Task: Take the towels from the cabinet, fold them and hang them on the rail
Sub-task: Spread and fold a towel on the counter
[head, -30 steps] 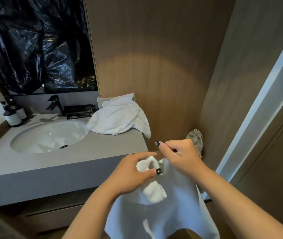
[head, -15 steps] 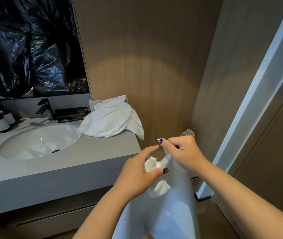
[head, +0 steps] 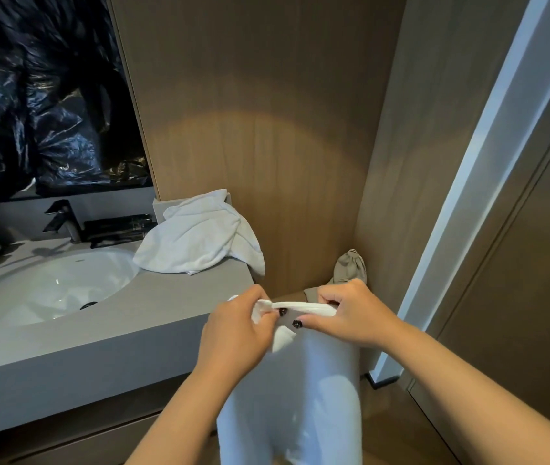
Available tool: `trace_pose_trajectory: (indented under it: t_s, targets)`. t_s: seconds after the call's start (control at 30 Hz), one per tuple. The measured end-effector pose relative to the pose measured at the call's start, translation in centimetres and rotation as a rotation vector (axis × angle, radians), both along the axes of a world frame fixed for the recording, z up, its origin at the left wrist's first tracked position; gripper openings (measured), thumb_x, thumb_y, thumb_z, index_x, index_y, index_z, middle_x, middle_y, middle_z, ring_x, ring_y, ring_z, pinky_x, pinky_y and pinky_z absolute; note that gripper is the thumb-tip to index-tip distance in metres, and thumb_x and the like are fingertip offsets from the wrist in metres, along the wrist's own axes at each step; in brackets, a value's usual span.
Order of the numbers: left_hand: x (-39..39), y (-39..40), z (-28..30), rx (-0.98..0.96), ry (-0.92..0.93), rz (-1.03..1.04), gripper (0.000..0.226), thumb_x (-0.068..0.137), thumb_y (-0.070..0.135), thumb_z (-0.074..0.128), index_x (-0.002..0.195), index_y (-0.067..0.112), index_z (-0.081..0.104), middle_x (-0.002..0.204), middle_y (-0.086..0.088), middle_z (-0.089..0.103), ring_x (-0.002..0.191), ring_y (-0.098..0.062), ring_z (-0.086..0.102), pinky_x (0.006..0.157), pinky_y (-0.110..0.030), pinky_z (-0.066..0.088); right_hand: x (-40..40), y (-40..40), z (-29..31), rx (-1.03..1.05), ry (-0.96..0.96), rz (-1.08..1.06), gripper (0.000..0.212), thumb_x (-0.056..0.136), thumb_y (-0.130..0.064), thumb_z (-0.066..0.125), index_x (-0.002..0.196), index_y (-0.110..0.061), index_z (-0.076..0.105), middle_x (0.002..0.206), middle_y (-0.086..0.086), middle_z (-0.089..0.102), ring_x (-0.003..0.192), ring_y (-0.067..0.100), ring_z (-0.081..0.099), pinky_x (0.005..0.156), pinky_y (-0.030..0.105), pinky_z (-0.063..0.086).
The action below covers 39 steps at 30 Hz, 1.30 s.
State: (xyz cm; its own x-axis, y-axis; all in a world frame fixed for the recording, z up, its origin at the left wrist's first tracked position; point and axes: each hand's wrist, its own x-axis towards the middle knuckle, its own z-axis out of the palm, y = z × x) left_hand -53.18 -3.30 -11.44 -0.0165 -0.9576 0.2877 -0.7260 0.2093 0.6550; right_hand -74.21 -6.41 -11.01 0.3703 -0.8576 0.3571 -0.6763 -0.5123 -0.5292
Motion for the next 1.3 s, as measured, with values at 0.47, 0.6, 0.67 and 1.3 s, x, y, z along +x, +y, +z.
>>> trace_pose_trajectory:
  t_s: [0.47, 0.6, 0.67, 1.3]
  targets:
    - [6.4, -1.4, -2.2, 0.099, 0.146, 0.291, 0.025, 0.09, 0.03, 0.065, 0.072, 0.019, 0.051, 0.066, -0.004, 0.059, 0.068, -0.024, 0.054, 0.06, -0.036, 0.042, -7.1, -2.7, 2.3, -0.154, 0.15, -0.094, 0.063, 0.067, -0.034, 0.089, 0.05, -0.034, 0.028, 0.052, -0.011, 0.045, 0.055, 0.013, 0.036, 0.051, 0.024, 0.028]
    - [6.6, -1.5, -2.6, 0.147, 0.17, 0.314, 0.02, 0.09, 0.03, 0.066, 0.074, 0.026, 0.054, 0.072, 0.0, 0.061, 0.074, -0.025, 0.056, 0.066, -0.038, 0.047, -6.6, -3.4, 1.7, -0.162, 0.242, -0.091, 0.057, 0.075, -0.041, 0.082, 0.053, -0.03, 0.031, 0.048, -0.012, 0.035, 0.052, 0.016, 0.035, 0.05, 0.032, 0.03]
    - [5.9, -1.3, -1.9, 0.16, 0.165, 0.256, 0.009, 0.089, 0.033, 0.067, 0.093, 0.037, 0.061, 0.09, 0.01, 0.063, 0.089, -0.021, 0.058, 0.072, -0.037, 0.047, -5.4, -3.7, 1.5, -0.207, 0.232, -0.079, 0.058, 0.079, -0.045, 0.077, 0.056, -0.029, 0.026, 0.048, -0.012, 0.029, 0.049, 0.015, 0.028, 0.05, 0.022, 0.021]
    - [2.5, -1.1, -2.0, 0.106, 0.027, 0.044, 0.01, 0.092, 0.036, 0.062, 0.086, 0.043, 0.058, 0.088, 0.001, 0.065, 0.072, -0.012, 0.055, 0.058, -0.026, 0.039, -1.3, -2.0, 1.8, -0.067, 0.429, 0.255, 0.049, 0.082, -0.058, 0.066, 0.067, -0.034, 0.026, 0.06, -0.016, 0.034, 0.06, 0.012, 0.035, 0.064, 0.013, 0.029]
